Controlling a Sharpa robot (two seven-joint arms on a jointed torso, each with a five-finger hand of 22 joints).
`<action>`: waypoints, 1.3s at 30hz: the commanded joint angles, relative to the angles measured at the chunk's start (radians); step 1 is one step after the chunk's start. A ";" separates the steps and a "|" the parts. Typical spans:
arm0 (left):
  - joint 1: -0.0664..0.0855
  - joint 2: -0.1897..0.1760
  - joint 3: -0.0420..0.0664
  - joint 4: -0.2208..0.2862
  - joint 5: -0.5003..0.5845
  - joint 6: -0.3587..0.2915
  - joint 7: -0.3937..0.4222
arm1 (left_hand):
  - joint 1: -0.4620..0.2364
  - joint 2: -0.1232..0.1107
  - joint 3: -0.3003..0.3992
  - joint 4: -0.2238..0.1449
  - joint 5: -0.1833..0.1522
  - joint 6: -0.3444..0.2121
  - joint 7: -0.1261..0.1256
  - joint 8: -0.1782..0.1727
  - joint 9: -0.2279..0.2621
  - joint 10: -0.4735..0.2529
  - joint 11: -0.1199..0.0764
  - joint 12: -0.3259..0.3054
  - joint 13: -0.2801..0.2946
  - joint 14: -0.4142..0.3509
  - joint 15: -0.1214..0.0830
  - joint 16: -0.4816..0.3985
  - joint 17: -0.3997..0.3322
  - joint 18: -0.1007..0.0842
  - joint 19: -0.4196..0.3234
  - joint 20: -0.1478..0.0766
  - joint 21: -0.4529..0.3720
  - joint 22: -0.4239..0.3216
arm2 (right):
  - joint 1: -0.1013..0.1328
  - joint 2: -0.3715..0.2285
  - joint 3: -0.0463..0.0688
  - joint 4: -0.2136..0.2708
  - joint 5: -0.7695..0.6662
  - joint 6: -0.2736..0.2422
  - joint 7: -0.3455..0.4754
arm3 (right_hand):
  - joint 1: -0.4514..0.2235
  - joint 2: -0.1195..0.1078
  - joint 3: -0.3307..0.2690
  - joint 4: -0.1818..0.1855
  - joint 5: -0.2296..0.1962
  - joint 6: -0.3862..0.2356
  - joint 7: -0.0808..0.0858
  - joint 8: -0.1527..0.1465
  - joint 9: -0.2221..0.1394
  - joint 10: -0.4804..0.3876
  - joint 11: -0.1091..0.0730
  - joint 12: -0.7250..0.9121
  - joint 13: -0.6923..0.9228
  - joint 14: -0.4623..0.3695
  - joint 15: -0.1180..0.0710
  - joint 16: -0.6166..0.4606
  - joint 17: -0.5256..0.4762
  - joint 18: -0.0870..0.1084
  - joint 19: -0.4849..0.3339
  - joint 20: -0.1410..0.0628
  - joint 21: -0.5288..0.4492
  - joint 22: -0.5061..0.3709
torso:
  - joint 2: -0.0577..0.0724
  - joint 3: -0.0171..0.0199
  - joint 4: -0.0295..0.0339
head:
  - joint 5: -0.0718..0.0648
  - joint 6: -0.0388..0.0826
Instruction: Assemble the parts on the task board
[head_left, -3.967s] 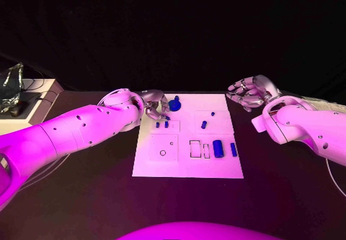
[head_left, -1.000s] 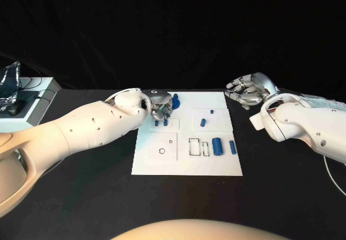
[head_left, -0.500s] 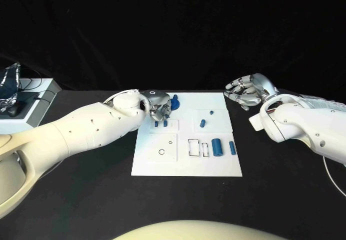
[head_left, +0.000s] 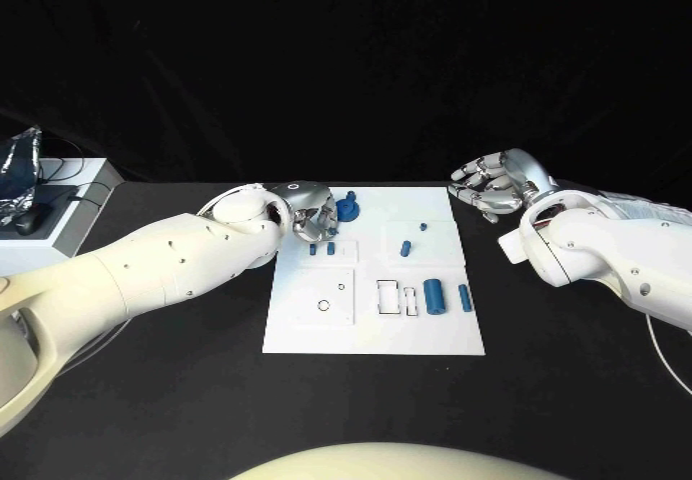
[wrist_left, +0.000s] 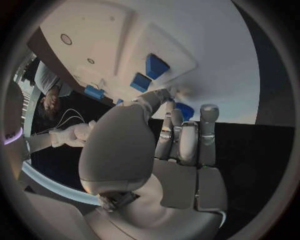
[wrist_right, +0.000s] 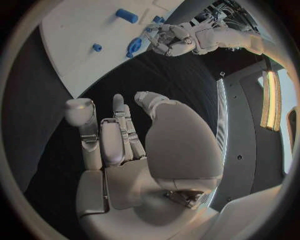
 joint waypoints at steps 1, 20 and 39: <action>-0.002 -0.004 0.005 0.005 0.119 -0.069 0.043 | -0.002 0.006 0.001 0.006 -0.001 -0.004 0.002 -0.005 -0.001 0.007 0.001 -0.005 -0.001 0.008 0.000 0.002 0.005 -0.016 0.008 0.000 0.007 0.002 | -0.001 0.000 0.000 0.001 -0.003 0.007 0.011 | -0.010 -0.001 0.005 -0.004 0.004 0.005 0.000 0.006 0.001 0.000 0.001 -0.006 -0.001 -0.001 0.005 -0.003 0.001 0.003 0.004 0.004 0.000 0.001 | 0.000 0.0002 0.0000 | 0.000 0.001; -0.024 -0.042 0.029 0.034 0.293 -0.052 0.050 | 0.001 0.009 0.005 0.006 -0.002 -0.005 0.003 -0.007 -0.001 0.009 0.001 -0.005 -0.002 0.012 0.000 0.002 0.008 -0.017 0.013 -0.001 0.011 0.006 | -0.002 -0.003 0.000 0.001 -0.003 0.005 0.012 | -0.010 -0.001 0.005 -0.004 0.004 0.006 0.000 0.006 0.002 0.001 0.001 -0.007 -0.002 -0.001 0.005 -0.003 0.000 0.003 0.004 0.004 0.000 0.002 | 0.000 0.0008 -0.0002 | 0.003 0.004; -0.034 -0.050 0.030 0.028 0.327 -0.029 0.047 | 0.002 0.008 0.005 0.005 -0.003 -0.005 0.003 -0.007 -0.001 0.009 0.002 -0.006 -0.003 0.012 0.000 0.001 0.009 -0.018 0.015 -0.001 0.012 0.008 | -0.002 -0.001 0.000 0.000 -0.003 0.005 0.012 | -0.010 -0.001 0.005 -0.004 0.004 0.006 0.000 0.006 0.002 0.001 0.001 -0.007 -0.002 -0.001 0.005 -0.003 0.000 0.003 0.004 0.004 0.000 0.002 | 0.001 0.0012 -0.0001 | 0.007 0.002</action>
